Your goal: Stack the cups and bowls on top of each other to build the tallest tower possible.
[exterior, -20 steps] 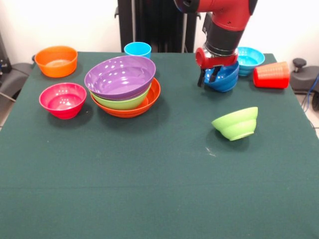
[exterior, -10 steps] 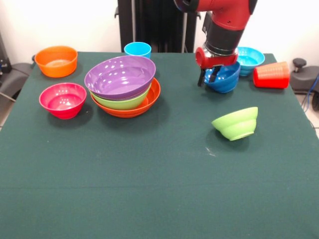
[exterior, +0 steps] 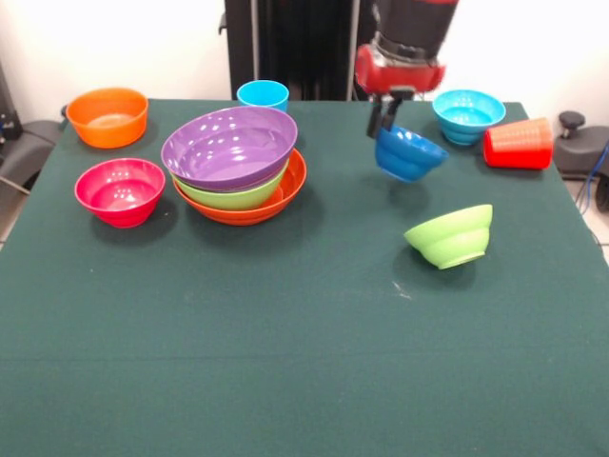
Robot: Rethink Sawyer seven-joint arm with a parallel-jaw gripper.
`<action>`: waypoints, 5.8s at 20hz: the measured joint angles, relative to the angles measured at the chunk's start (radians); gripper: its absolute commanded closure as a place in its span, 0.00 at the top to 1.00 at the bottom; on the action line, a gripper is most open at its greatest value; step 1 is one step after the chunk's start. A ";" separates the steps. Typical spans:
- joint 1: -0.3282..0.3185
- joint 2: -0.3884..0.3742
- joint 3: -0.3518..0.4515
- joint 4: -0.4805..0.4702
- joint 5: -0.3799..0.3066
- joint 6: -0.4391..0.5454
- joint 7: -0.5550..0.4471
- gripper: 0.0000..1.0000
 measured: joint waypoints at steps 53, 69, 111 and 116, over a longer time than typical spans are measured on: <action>-0.950 -0.616 0.713 0.262 0.293 0.313 -0.113 0.00; -1.070 -0.499 0.844 0.261 0.161 0.314 -0.119 0.00; -1.210 -0.306 1.010 0.250 -0.004 0.314 -0.119 0.00; -1.218 -0.281 1.011 0.236 -0.052 0.314 -0.119 0.00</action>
